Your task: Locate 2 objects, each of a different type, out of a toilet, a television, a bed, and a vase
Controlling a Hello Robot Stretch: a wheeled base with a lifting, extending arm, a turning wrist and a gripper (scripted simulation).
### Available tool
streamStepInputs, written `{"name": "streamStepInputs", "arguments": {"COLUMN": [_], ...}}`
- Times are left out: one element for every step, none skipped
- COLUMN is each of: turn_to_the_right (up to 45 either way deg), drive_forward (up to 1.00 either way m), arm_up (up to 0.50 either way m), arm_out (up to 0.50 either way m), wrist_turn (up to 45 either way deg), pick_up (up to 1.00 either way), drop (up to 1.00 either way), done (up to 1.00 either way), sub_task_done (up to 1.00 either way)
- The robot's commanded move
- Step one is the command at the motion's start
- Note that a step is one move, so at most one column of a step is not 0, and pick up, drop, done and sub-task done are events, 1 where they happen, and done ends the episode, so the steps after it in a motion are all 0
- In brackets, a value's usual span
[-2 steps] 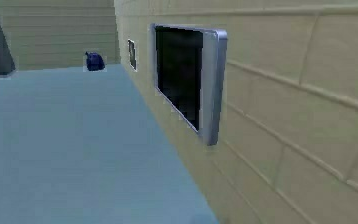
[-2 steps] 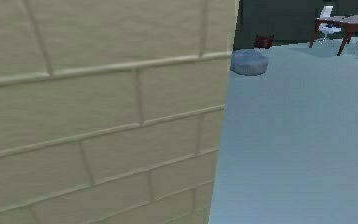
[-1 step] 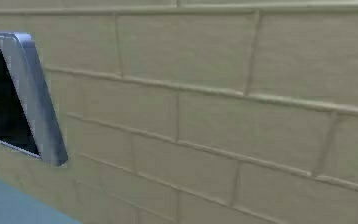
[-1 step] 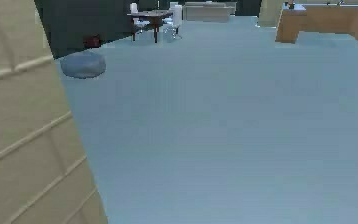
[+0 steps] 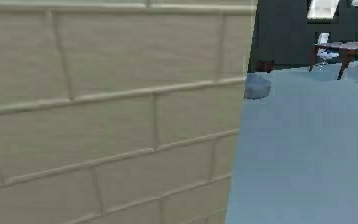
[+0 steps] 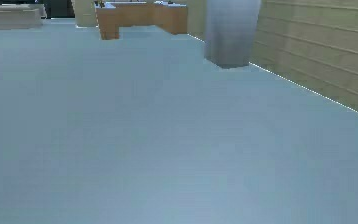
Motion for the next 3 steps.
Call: {"name": "streamStepInputs", "arguments": {"turn_to_the_right": [45.0,15.0,0.0], "drive_forward": [0.00,0.00,0.75], "arm_up": [0.00,0.00,0.00], "arm_out": [0.00,0.00,0.00], "wrist_turn": [0.0,0.0,0.0], "pick_up": [0.00,0.00,0.00], "drop": [0.00,0.00,0.00], "done": [0.00,0.00,0.00], "sub_task_done": [0.00,0.00,0.00]}}
